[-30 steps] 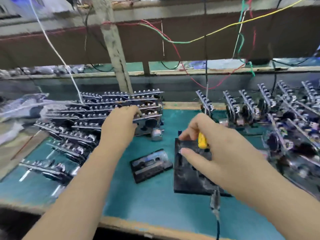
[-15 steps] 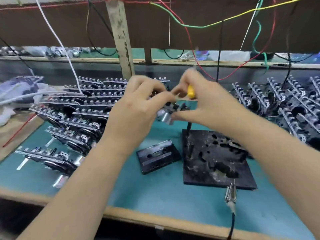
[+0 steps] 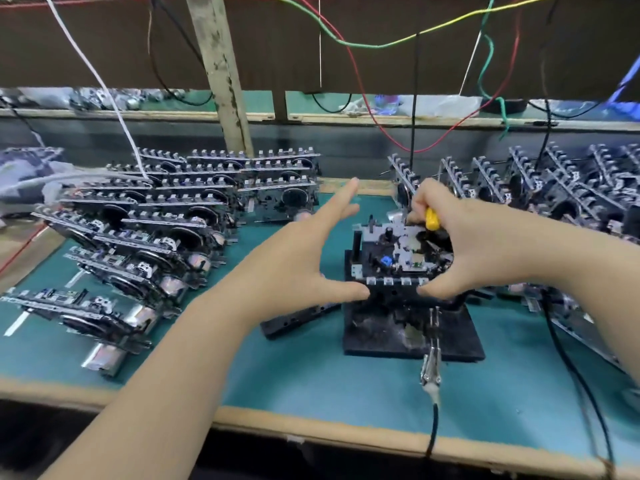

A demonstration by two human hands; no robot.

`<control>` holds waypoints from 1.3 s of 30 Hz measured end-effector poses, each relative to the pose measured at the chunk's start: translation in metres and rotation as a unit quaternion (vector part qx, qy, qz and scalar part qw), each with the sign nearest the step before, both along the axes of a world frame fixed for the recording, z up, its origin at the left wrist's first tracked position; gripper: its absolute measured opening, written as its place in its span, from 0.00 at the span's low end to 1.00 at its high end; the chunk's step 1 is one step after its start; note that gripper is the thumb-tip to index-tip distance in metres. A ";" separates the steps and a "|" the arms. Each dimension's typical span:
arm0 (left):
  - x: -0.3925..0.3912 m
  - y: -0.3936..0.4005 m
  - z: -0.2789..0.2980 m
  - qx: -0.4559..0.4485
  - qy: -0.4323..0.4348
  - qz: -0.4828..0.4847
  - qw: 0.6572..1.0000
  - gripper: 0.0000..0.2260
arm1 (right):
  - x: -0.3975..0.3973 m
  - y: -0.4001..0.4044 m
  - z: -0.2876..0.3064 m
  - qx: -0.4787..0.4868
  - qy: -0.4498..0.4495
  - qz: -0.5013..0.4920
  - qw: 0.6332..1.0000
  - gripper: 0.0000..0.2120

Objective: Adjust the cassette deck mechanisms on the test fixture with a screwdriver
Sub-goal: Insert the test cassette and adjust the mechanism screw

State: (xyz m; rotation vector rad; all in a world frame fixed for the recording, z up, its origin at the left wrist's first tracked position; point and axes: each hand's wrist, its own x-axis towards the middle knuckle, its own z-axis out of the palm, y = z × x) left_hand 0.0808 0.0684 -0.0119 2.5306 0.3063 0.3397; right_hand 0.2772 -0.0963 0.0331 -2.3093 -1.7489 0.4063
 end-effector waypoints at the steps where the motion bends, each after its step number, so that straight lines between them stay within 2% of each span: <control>1: 0.002 0.001 -0.001 -0.016 0.017 0.008 1.000 0.51 | 0.000 0.000 -0.004 -0.008 -0.009 0.004 1.000 0.35; 8: 0.016 0.007 0.003 -0.036 0.049 0.031 0.998 0.50 | 0.009 -0.001 -0.011 -0.009 0.007 -0.003 1.000 0.35; 12: 0.023 0.009 0.011 -0.041 0.077 0.028 0.996 0.49 | 0.009 -0.004 -0.004 -0.048 0.004 0.004 0.999 0.37; 17: 0.024 0.010 0.014 -0.043 0.088 0.018 0.995 0.47 | 0.019 -0.020 0.007 -0.081 -0.071 -0.028 0.994 0.42; 23: 0.023 0.008 0.009 -0.060 0.073 0.023 0.995 0.44 | 0.020 -0.019 0.015 -0.050 -0.050 -0.025 0.997 0.38; 26: 0.024 0.006 0.007 -0.055 0.078 0.031 0.995 0.43 | 0.023 -0.017 0.010 -0.066 -0.032 -0.028 0.997 0.37; 30: 0.021 0.003 0.007 -0.038 0.080 0.038 0.995 0.46 | 0.026 -0.020 0.003 -0.059 -0.009 -0.041 0.997 0.35; 32: 0.009 0.006 0.002 0.021 0.126 0.064 0.990 0.51 | 0.027 -0.023 0.001 -0.046 -0.009 -0.044 0.998 0.35; 34: -0.009 0.009 -0.006 0.097 0.241 0.111 0.959 0.54 | 0.027 -0.025 -0.001 -0.038 -0.005 -0.046 0.998 0.35; 36: -0.025 0.010 -0.012 0.149 0.322 0.135 0.925 0.47 | 0.027 -0.027 -0.003 -0.032 0.004 -0.047 0.998 0.35; 39: -0.043 0.011 -0.005 0.117 0.254 0.140 0.950 0.30 | 0.026 -0.028 -0.003 -0.026 0.013 -0.044 0.999 0.34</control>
